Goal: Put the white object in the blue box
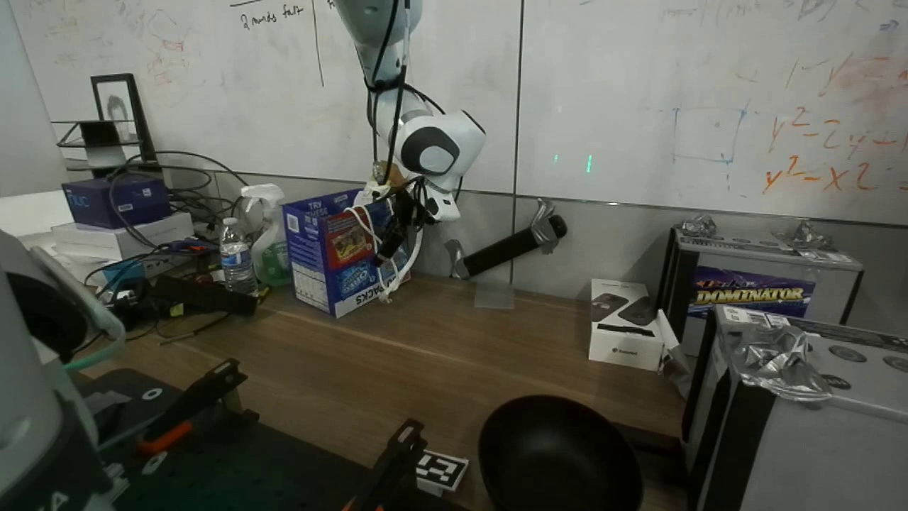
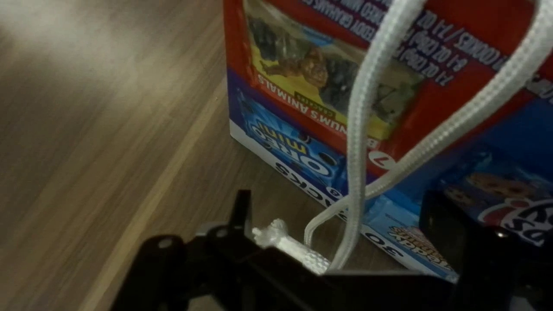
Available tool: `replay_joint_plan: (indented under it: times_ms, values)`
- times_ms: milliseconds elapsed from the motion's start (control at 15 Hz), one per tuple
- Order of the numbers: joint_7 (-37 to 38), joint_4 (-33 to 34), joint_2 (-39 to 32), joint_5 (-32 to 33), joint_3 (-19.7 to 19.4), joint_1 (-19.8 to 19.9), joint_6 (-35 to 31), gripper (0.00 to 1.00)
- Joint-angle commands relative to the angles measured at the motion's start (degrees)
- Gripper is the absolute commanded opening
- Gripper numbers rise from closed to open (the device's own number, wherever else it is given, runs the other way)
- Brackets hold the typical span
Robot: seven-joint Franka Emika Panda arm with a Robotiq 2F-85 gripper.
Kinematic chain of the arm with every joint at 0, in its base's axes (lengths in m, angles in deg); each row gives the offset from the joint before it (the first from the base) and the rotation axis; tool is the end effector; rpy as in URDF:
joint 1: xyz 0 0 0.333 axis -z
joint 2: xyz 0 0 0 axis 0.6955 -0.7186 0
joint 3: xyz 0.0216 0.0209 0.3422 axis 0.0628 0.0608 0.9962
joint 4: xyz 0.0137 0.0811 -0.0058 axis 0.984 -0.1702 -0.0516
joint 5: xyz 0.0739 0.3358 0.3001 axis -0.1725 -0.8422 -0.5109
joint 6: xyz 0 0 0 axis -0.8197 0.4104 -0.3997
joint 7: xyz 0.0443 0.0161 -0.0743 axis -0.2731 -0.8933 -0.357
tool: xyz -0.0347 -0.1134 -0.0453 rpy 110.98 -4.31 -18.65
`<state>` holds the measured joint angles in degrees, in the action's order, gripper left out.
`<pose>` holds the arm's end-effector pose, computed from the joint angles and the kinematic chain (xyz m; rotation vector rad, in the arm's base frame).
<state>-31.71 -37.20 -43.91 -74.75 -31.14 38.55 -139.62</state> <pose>0.7101 0.1596 0.0663 -2.2629 1.3153 0.5976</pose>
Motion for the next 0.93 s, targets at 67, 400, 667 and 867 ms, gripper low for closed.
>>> replay_joint_plan:
  times_ms: [67, 400, 667, 867]
  values:
    - [2.89, 3.26, -2.16, -4.94, 0.83, 1.59, 1.28, 1.00]
    - [2.33, 3.60, -3.13, -12.46, 0.98, 3.06, 0.35, 1.00]
    - [2.05, 3.72, -4.09, -17.67, 0.61, 3.48, 0.27, 1.00]
    - [2.16, 3.71, -4.89, -20.59, 0.40, 3.41, 0.27, 1.00]
